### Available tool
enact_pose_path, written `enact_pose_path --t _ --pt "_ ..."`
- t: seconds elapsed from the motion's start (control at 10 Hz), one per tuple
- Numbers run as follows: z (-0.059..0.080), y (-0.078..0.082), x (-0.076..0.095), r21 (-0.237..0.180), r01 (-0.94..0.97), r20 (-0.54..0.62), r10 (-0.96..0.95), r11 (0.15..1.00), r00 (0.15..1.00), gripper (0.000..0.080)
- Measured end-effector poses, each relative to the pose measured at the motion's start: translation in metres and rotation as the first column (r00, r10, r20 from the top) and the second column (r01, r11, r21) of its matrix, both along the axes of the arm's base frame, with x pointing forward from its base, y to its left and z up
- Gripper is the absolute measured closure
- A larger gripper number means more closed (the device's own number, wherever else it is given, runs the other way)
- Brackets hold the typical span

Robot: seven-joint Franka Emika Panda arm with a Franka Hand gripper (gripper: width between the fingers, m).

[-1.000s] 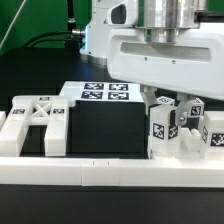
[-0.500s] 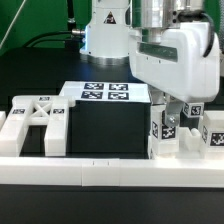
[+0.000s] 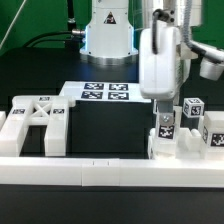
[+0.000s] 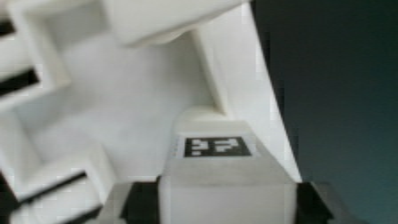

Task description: Assemble chair

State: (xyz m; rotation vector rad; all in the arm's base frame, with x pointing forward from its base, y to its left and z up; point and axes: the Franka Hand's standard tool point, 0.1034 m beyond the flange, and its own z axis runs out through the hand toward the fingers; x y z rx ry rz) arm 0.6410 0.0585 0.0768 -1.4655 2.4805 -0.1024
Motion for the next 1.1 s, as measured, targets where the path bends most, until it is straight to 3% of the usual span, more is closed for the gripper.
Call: enact_pose_path --t 0.2,0.3,0.5,0.9,1.1 --pt "0.0 0.0 0.0 0.024 0.064 -0.001 -0.064 0.998 0.998 0.0511" --pt "0.0 -0.001 0.0 0.008 0.005 0.002 -0.005 1.0 1.0 0.0511" --pt "0.002 -0.005 -0.001 -0.007 -0.107 -0.02 0.107 0.994 0.994 0.019" --pt "0.001 -0.007 -0.001 -0.087 -0.401 -0.014 0.401 0.912 0.916 0.0151" --pt "0.003 -0.01 -0.001 -0.14 -0.616 -0.029 0.618 0.775 0.785 0.0151"
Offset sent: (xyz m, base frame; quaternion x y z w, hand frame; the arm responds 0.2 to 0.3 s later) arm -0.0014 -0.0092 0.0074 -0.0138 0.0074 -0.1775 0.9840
